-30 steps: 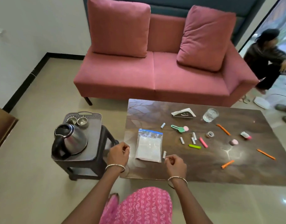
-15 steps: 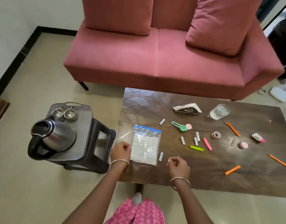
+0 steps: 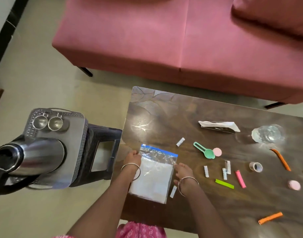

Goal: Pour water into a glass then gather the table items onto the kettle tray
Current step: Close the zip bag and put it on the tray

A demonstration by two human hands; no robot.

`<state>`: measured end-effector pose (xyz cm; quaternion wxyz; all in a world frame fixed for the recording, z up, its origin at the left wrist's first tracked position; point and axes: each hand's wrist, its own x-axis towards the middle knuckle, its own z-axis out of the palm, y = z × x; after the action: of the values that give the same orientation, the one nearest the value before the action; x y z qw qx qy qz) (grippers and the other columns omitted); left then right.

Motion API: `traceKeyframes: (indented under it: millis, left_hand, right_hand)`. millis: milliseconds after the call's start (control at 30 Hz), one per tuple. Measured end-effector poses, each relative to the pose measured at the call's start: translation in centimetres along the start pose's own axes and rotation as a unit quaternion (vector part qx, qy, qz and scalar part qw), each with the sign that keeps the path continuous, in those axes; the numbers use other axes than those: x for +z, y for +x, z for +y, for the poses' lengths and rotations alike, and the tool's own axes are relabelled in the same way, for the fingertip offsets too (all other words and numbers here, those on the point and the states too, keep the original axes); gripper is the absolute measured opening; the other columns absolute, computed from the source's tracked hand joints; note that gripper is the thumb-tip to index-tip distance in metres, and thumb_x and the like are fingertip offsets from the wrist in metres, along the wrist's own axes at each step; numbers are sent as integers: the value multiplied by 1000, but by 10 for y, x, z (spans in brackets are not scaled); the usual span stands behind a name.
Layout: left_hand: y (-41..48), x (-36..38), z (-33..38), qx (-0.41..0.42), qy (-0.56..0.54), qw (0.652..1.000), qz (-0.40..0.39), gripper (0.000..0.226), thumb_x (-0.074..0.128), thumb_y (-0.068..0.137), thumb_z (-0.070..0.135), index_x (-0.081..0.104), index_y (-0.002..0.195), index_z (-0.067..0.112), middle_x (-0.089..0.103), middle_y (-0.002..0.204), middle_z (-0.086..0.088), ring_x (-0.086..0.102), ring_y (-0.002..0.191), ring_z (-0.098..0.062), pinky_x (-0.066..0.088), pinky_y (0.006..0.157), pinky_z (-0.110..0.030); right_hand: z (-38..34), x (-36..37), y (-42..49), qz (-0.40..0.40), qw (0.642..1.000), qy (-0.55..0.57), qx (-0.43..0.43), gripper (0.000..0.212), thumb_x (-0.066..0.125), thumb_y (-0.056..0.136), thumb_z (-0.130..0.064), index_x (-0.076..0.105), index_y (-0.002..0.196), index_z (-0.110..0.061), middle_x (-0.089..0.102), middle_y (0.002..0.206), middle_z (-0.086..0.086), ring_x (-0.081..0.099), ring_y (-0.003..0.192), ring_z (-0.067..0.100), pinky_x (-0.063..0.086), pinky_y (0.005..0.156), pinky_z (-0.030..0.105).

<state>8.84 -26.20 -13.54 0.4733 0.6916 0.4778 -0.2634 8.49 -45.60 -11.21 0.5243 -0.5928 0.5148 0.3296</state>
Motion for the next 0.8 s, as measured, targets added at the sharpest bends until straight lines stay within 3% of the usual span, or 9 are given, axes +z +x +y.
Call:
traceKeyframes:
  millis: [133,233,267,400,500,567,667,733,800]
  left_hand:
    - [20,9,9,-9,-35,999,-2,12,57,90,8,64,101,6,58,103,-11,54,100,-23,43,91,-28]
    - [21,6,13,18,-38,999,-14,14,60,90,8,67,98,-2,58,88,-12,51,83,-20,43,73,-26]
    - [19,4,14,39,-29,999,-22,16,61,90,10,68,94,-4,57,82,-12,49,78,-19,40,65,-22]
    - [8,-11,16,124,-14,992,-10,24,66,88,16,66,81,-6,48,65,-5,41,61,-13,29,47,-11]
    - [-9,-23,13,193,20,981,11,22,70,85,25,63,67,14,48,62,3,43,56,-5,31,51,-11]
    - [-23,-31,5,231,37,971,41,26,69,85,34,63,65,17,54,67,2,48,61,-8,36,55,-14]
    - [-45,-44,-3,278,45,958,50,29,55,85,52,71,83,28,63,74,9,56,74,-5,45,67,-24]
    - [-64,-55,-5,306,61,948,60,32,48,84,60,71,95,41,67,82,16,55,86,1,45,71,-20]
    - [-74,-60,-4,327,71,940,69,34,46,84,65,67,103,47,67,86,18,54,90,5,44,71,-17]
  right_hand:
    - [-12,21,22,-10,999,31,12,8,60,92,-8,58,97,-14,58,77,8,55,57,17,44,54,26]
    - [-8,27,37,4,1000,11,-4,14,62,91,-8,60,105,-10,58,71,7,52,45,11,39,39,21]
    - [-6,28,41,3,1000,2,-13,18,65,90,-9,59,107,-10,60,74,8,52,48,11,42,42,23]
    - [-6,30,41,74,983,-137,-101,24,72,84,-20,63,105,-15,71,92,8,64,81,24,53,81,37]
    - [-17,26,15,132,949,-197,-207,26,68,83,-20,61,108,-16,67,78,-1,65,81,23,42,72,28]
    - [-25,24,-13,133,929,-207,-278,30,67,81,-19,59,110,-18,65,84,-3,64,87,21,43,74,28]
    - [-29,18,-59,129,882,-222,-395,49,69,77,-9,55,124,-13,60,100,1,56,96,20,46,88,36]
    - [-34,13,-92,121,854,-221,-454,59,70,76,-2,51,132,-9,59,108,2,55,101,21,43,95,37]
    - [-41,10,-114,90,832,-226,-498,53,71,79,-2,55,130,-10,59,109,-2,57,103,22,44,97,37]
